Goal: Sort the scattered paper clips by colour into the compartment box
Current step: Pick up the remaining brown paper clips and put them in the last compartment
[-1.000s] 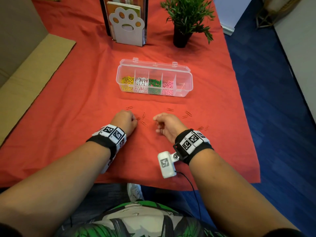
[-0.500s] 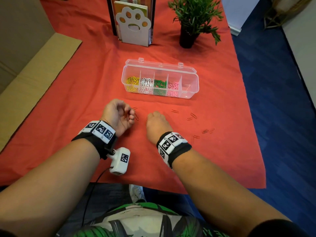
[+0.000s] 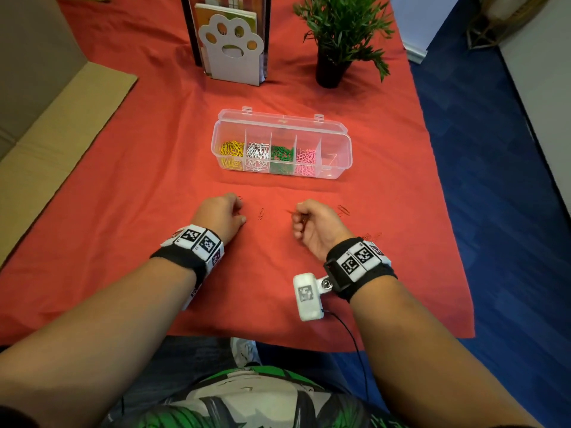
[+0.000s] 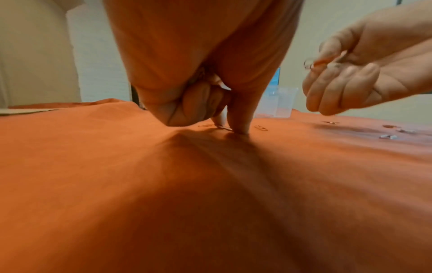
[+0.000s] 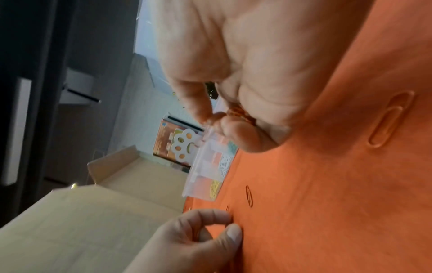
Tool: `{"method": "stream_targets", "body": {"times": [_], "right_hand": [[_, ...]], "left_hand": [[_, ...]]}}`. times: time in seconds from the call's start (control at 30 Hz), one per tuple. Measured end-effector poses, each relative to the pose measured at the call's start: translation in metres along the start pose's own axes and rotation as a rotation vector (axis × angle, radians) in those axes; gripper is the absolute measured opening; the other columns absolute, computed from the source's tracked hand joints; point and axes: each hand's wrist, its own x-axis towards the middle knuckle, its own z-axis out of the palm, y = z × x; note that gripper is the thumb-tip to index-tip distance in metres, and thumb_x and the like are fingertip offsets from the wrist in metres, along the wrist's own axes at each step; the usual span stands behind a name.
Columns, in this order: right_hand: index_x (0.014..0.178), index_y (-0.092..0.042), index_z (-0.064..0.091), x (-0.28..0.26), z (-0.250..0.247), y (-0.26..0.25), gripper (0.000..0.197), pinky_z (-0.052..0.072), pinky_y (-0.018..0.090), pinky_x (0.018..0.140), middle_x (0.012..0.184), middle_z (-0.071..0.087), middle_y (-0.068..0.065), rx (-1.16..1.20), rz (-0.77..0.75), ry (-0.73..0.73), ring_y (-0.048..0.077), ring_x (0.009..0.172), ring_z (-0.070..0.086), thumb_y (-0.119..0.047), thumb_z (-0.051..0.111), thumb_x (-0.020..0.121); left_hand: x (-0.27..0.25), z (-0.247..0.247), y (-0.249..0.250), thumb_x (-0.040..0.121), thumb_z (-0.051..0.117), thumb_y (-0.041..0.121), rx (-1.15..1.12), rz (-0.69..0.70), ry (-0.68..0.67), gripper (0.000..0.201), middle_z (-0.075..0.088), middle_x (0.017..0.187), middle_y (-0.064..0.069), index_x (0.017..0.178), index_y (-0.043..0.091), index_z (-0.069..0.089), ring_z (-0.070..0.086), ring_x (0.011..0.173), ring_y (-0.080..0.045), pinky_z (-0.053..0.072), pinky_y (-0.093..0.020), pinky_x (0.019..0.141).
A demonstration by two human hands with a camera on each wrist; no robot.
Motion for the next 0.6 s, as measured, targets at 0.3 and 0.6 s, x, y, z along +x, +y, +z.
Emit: {"method": "stream_targets", "body": {"times": [0.3,0.6], "right_hand": [[0.067,-0.017,0.039,-0.006,-0.012,-0.01,0.018,0.03,0.021,0.043,0.055,0.036,0.002,0.32,-0.053,-0.006,0.013,0.047,0.032,-0.007,0.031,0.08],[0.073,-0.006,0.053,-0.001,-0.02,-0.013,0.017,0.034,0.022,0.047,0.058,0.039,0.002,0.347,-0.098,-0.047,0.013,0.052,0.035,-0.008,0.038,0.064]], "left_hand": [[-0.005,0.002,0.001,0.091,0.053,0.033,-0.08,-0.098,-0.058,0.022,0.061,0.08,-0.013,0.077,0.016,0.049,0.055,0.079,-0.029,0.038,-0.032,0.07],[-0.002,-0.027,0.027,0.085,0.038,0.016,-1.587,-0.559,-0.401,0.024,0.057,0.052,0.0,0.067,0.015,0.053,0.051,0.042,-0.011,0.043,-0.013,0.042]]}}
